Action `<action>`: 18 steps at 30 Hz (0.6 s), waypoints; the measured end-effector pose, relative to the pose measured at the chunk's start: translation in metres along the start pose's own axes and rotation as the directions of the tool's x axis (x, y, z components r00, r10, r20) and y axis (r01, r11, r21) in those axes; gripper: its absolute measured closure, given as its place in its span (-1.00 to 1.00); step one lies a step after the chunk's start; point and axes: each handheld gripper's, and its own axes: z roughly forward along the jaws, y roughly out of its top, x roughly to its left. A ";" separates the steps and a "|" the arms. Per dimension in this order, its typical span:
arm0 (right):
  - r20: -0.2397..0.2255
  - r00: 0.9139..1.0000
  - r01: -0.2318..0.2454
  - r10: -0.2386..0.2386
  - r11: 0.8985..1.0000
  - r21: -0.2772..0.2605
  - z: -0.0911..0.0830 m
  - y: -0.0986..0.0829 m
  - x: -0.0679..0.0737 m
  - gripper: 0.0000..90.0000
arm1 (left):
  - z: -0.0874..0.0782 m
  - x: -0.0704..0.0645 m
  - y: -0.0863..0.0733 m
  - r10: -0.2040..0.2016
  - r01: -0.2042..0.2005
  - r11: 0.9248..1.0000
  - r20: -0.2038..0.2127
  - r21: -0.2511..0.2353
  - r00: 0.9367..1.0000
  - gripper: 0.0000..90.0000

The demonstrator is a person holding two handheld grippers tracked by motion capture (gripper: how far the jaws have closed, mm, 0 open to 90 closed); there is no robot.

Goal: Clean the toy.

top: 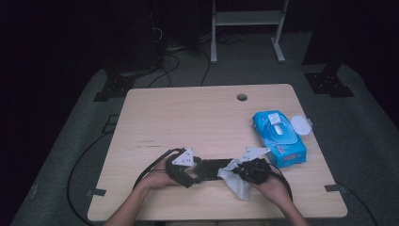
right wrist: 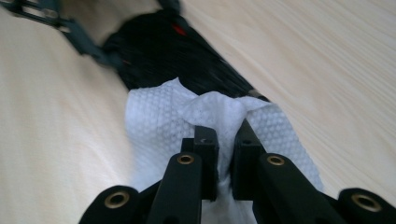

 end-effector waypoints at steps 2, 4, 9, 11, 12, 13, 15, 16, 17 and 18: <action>0.006 1.000 -0.017 0.017 1.000 -0.004 -0.003 -0.002 -0.002 0.85 | 0.001 0.000 0.001 0.001 -0.001 1.000 0.003 -0.002 1.000 -0.46; -0.007 1.000 -0.010 0.010 1.000 -0.009 -0.001 0.000 0.001 0.85 | 0.002 -0.001 0.002 0.006 -0.006 1.000 0.006 0.000 1.000 -0.46; -0.069 0.997 0.028 -0.029 0.999 -0.021 0.015 0.014 0.014 0.85 | 0.003 -0.001 0.002 0.007 -0.007 1.000 0.010 -0.001 1.000 -0.46; -0.072 0.997 0.023 -0.024 1.000 -0.016 0.014 0.014 0.012 0.85 | 0.001 0.000 0.001 0.006 -0.006 1.000 0.006 0.000 1.000 -0.46; -0.072 0.997 0.009 -0.010 1.000 -0.016 0.011 0.011 0.009 0.85 | 0.001 0.000 0.000 -0.002 0.002 1.000 0.005 -0.003 1.000 -0.46; -0.074 0.997 -0.007 0.006 1.000 -0.013 0.008 0.008 0.005 0.85 | 0.001 0.001 0.000 -0.001 0.001 1.000 0.004 -0.002 1.000 -0.46; -0.068 0.997 -0.029 0.029 0.999 -0.013 0.004 0.003 0.001 0.85 | 0.001 0.001 0.000 -0.002 0.002 1.000 0.001 -0.004 1.000 -0.46; -0.070 0.996 -0.060 0.059 0.998 -0.017 0.003 0.000 -0.002 0.85 | 0.002 0.001 0.001 -0.003 0.003 1.000 0.001 -0.004 1.000 -0.46; -0.070 0.996 -0.060 0.059 0.998 -0.019 0.003 0.001 -0.001 0.85 | 0.002 0.001 0.002 0.001 -0.001 1.000 -0.001 0.001 1.000 -0.46; -0.076 0.996 -0.054 0.053 0.998 -0.022 0.005 0.002 0.001 0.85 | 0.003 0.000 0.002 0.002 -0.002 1.000 -0.002 0.003 1.000 -0.46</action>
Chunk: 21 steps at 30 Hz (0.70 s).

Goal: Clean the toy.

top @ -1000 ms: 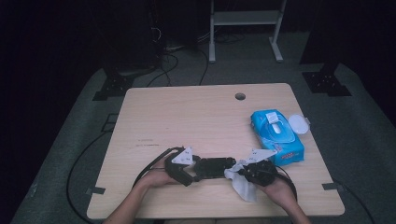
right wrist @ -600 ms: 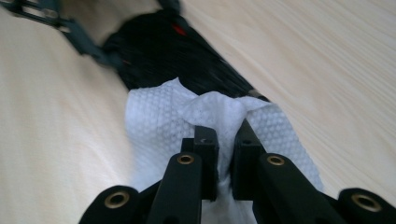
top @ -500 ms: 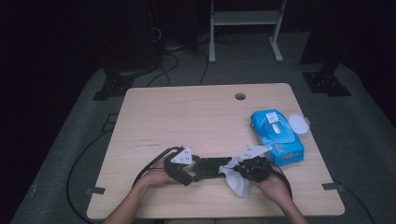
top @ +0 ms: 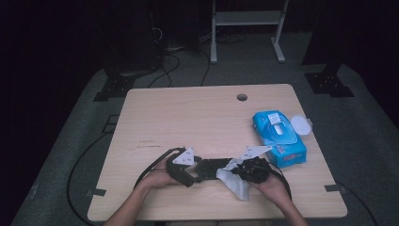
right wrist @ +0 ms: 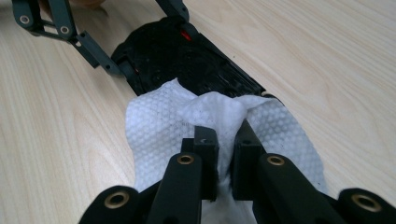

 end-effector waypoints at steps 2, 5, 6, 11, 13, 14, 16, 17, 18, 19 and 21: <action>0.011 0.999 0.033 -0.032 0.999 -0.007 0.007 0.006 0.008 0.84 | 0.000 0.000 0.000 -0.006 0.006 1.000 0.002 0.002 1.000 -0.46; -0.030 0.996 0.081 -0.081 0.997 0.016 0.021 0.020 0.018 0.84 | 0.002 -0.001 0.001 -0.002 0.002 1.000 0.007 -0.005 1.000 -0.46; -0.036 0.994 0.100 -0.100 0.995 0.018 0.027 0.024 0.023 0.84 | 0.002 -0.001 0.002 0.002 -0.002 1.000 0.010 -0.004 1.000 -0.46; -0.071 0.987 0.144 -0.142 0.989 0.023 0.050 0.044 0.041 0.84 | 0.002 -0.003 0.002 0.012 -0.012 1.000 0.013 -0.002 1.000 -0.46; -0.103 0.984 0.148 -0.145 0.989 0.025 0.058 0.052 0.044 0.84 | 0.002 -0.003 0.002 0.012 -0.012 1.000 0.014 0.000 1.000 -0.46; -0.104 0.982 0.159 -0.156 0.987 0.028 0.061 0.054 0.047 0.84 | 0.002 -0.003 0.002 0.016 -0.016 1.000 0.011 0.000 1.000 -0.46; -0.102 0.982 0.163 -0.159 0.986 0.024 0.066 0.059 0.049 0.85 | 0.002 -0.003 0.002 0.013 -0.013 1.000 0.014 0.001 1.000 -0.46; -0.094 0.983 0.157 -0.155 0.987 0.023 0.067 0.060 0.048 0.85 | 0.001 -0.003 0.002 0.008 -0.008 1.000 0.016 0.000 1.000 -0.46; -0.080 0.985 0.158 -0.156 0.987 0.022 0.067 0.061 0.046 0.85 | 0.001 -0.003 0.002 0.011 -0.011 1.000 0.014 0.002 1.000 -0.46; -0.071 0.986 0.154 -0.152 0.988 0.024 0.067 0.061 0.044 0.85 | 0.001 -0.003 0.001 0.014 -0.014 1.000 0.012 0.003 1.000 -0.46; -0.042 0.990 0.138 -0.137 0.990 0.022 0.061 0.058 0.034 0.85 | 0.001 -0.002 0.001 0.008 -0.008 1.000 0.013 -0.004 1.000 -0.46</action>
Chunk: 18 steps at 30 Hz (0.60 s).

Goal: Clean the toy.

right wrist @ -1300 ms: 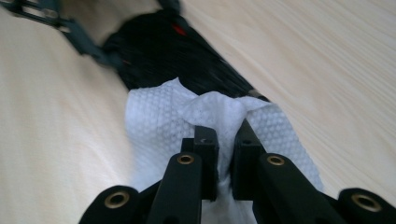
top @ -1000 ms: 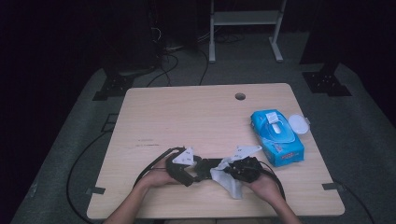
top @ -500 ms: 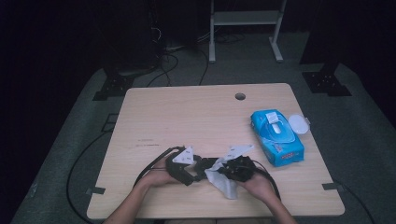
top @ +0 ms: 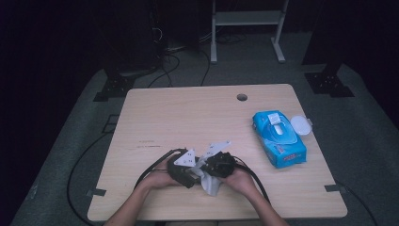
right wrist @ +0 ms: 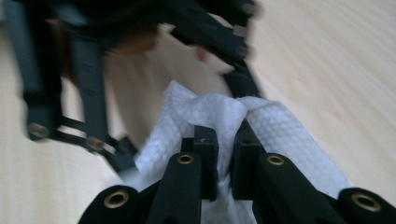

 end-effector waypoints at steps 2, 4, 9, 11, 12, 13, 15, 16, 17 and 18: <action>0.015 1.000 -0.018 0.018 1.000 0.004 -0.009 -0.006 -0.008 0.85 | 0.000 0.000 0.000 -0.004 0.004 1.000 0.001 -0.003 1.000 -0.46; 0.013 0.999 -0.041 0.040 0.999 0.017 -0.018 -0.015 -0.013 0.85 | 0.000 0.001 0.000 -0.007 0.007 1.000 0.004 -0.002 1.000 -0.46; -0.004 0.996 -0.088 0.088 0.996 0.011 -0.043 -0.036 -0.023 0.84 | 0.000 0.001 0.000 -0.011 0.011 1.000 0.004 -0.004 1.000 -0.46; -0.007 0.994 -0.113 0.113 0.994 0.008 -0.052 -0.045 -0.025 0.84 | 0.000 0.002 0.000 -0.010 0.010 1.000 0.005 -0.002 1.000 -0.46; -0.008 0.992 -0.124 0.124 0.992 0.006 -0.057 -0.050 -0.027 0.84 | 0.000 0.002 0.000 -0.011 0.011 1.000 0.007 -0.003 1.000 -0.46; -0.009 0.991 -0.131 0.131 0.991 0.005 -0.060 -0.053 -0.028 0.84 | 0.000 0.003 -0.001 -0.013 0.013 1.000 0.011 -0.004 1.000 -0.46; -0.025 0.987 -0.158 0.158 0.987 -0.003 -0.065 -0.059 -0.030 0.84 | 0.000 0.003 -0.001 -0.018 0.018 1.000 0.013 -0.009 1.000 -0.46; -0.022 0.987 -0.157 0.157 0.988 0.005 -0.066 -0.062 -0.030 0.84 | 0.000 0.003 -0.001 -0.017 0.017 1.000 0.013 -0.008 1.000 -0.46; -0.019 0.988 -0.155 0.156 0.988 0.013 -0.066 -0.064 -0.031 0.84 | 0.000 0.003 -0.001 -0.015 0.015 1.000 0.012 -0.007 1.000 -0.46; -0.021 0.988 -0.155 0.155 0.988 0.011 -0.067 -0.066 -0.031 0.84 | 0.000 0.003 -0.001 -0.014 0.014 1.000 0.012 -0.007 1.000 -0.46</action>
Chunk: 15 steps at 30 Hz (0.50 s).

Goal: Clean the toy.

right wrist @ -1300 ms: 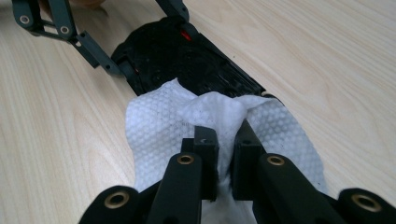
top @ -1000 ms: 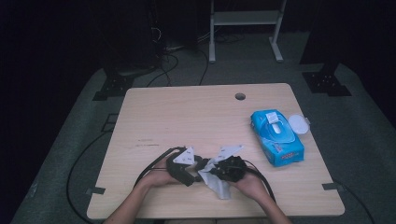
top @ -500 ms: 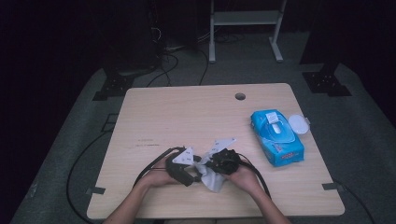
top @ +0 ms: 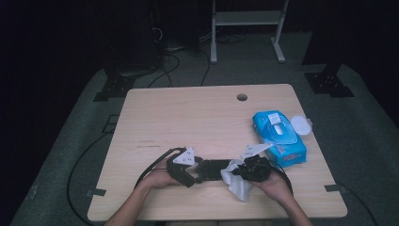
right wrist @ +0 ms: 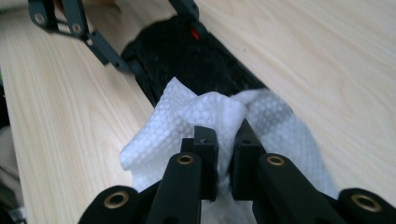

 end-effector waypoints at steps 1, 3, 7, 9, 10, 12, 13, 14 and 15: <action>-0.001 1.000 -0.007 0.007 1.000 -0.001 -0.001 -0.001 0.000 0.84 | 0.000 0.000 0.000 0.001 -0.001 1.000 0.000 0.000 1.000 -0.46; 0.009 1.000 -0.007 0.007 1.000 0.003 -0.004 -0.003 -0.002 0.84 | 0.000 0.000 -0.001 -0.003 0.003 1.000 -0.002 -0.002 1.000 -0.46; 0.011 1.000 -0.016 0.016 1.000 0.000 -0.004 -0.005 -0.002 0.84 | 0.000 0.001 -0.001 -0.016 0.016 1.000 0.001 -0.011 1.000 -0.46; -0.006 1.000 -0.007 0.007 1.000 -0.011 0.001 0.000 0.002 0.84 | 0.000 0.001 -0.001 -0.013 0.013 1.000 0.001 -0.008 1.000 -0.46; -0.014 1.000 0.001 -0.001 1.000 -0.011 0.005 0.002 0.004 0.84 | 0.000 0.001 -0.001 -0.011 0.011 1.000 -0.001 -0.006 1.000 -0.46; -0.019 0.999 0.030 -0.030 1.000 0.004 0.009 0.008 0.009 0.84 | -0.001 0.001 -0.001 -0.009 0.009 1.000 -0.002 -0.004 1.000 -0.46; -0.018 0.999 0.039 -0.039 0.999 0.009 0.010 0.009 0.009 0.84 | -0.001 0.001 -0.002 -0.012 0.012 1.000 -0.002 -0.004 1.000 -0.46; -0.021 0.999 0.034 -0.034 0.999 0.011 0.009 0.008 0.008 0.84 | -0.002 0.002 -0.002 -0.013 0.013 1.000 -0.002 -0.004 1.000 -0.46; -0.019 0.999 0.032 -0.032 0.999 0.010 0.007 0.007 0.006 0.84 | -0.002 0.002 -0.002 -0.014 0.014 1.000 -0.001 -0.005 1.000 -0.46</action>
